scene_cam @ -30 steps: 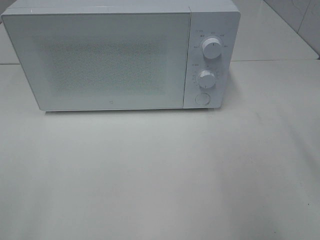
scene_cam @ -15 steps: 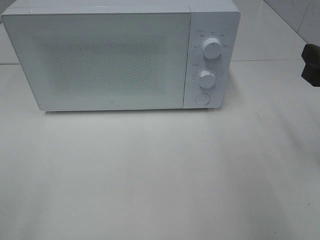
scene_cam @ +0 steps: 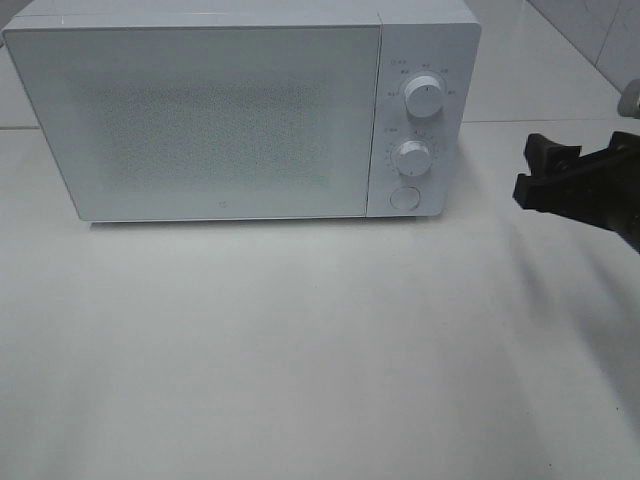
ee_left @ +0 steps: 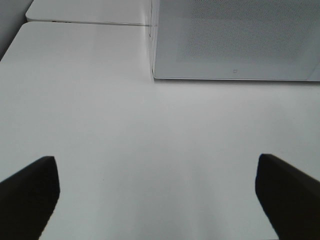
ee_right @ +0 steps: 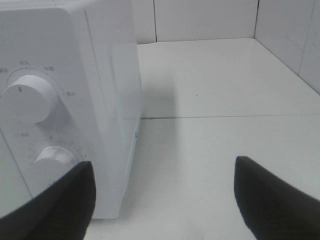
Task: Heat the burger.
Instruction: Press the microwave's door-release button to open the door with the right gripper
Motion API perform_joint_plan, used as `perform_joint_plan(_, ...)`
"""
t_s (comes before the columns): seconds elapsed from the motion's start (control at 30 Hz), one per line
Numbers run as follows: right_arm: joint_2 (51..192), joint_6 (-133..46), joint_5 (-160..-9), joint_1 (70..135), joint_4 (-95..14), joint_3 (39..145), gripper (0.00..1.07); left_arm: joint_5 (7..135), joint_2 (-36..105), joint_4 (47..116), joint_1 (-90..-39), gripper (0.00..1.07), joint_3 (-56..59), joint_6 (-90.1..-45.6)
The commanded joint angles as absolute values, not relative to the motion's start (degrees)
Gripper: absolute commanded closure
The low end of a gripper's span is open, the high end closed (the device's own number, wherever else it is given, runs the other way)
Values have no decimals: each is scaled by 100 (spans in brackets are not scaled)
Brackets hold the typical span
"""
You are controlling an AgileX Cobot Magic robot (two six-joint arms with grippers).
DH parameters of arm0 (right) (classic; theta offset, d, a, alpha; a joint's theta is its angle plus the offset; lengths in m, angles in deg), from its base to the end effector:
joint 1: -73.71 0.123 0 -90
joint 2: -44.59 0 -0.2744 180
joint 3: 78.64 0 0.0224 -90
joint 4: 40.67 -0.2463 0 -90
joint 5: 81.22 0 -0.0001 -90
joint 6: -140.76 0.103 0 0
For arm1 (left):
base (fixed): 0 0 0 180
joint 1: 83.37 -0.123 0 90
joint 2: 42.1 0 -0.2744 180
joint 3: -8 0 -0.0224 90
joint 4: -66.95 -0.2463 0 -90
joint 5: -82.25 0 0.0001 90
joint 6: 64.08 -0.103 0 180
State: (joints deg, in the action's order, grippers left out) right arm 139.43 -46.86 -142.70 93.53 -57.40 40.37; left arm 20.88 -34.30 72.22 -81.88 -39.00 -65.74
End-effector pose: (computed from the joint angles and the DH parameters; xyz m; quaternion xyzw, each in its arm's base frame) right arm 0.2380 0.0581 0.1714 -0.0382 0.7376 0.0252 0.6737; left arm 0.0084 -0.0085 0.2753 0.0259 0.8475 -0.0451 0.5282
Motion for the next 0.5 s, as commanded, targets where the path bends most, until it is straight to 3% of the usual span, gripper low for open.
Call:
perform_joint_plan(0.03,14230,-4841,-14568,9921,-6199,4055,34,2077,-3538,7233,-8211,4,-3929,-6540)
perform_joint_plan(0.2,14464,-5144,-14791,10494,-6846,4055,34,2077,-3538,7233,-8211,4,-3929,-6540)
perform_joint_plan(0.27,14654,-5288,-14975,11021,-7408,4055,34,2077,-3538,7233,-8211,4,-3929,-6540)
perform_joint_plan(0.5,14831,-5293,-15118,11645,-7992,4072,34,2077,-3538,7233,-8211,4,-3929,-6540)
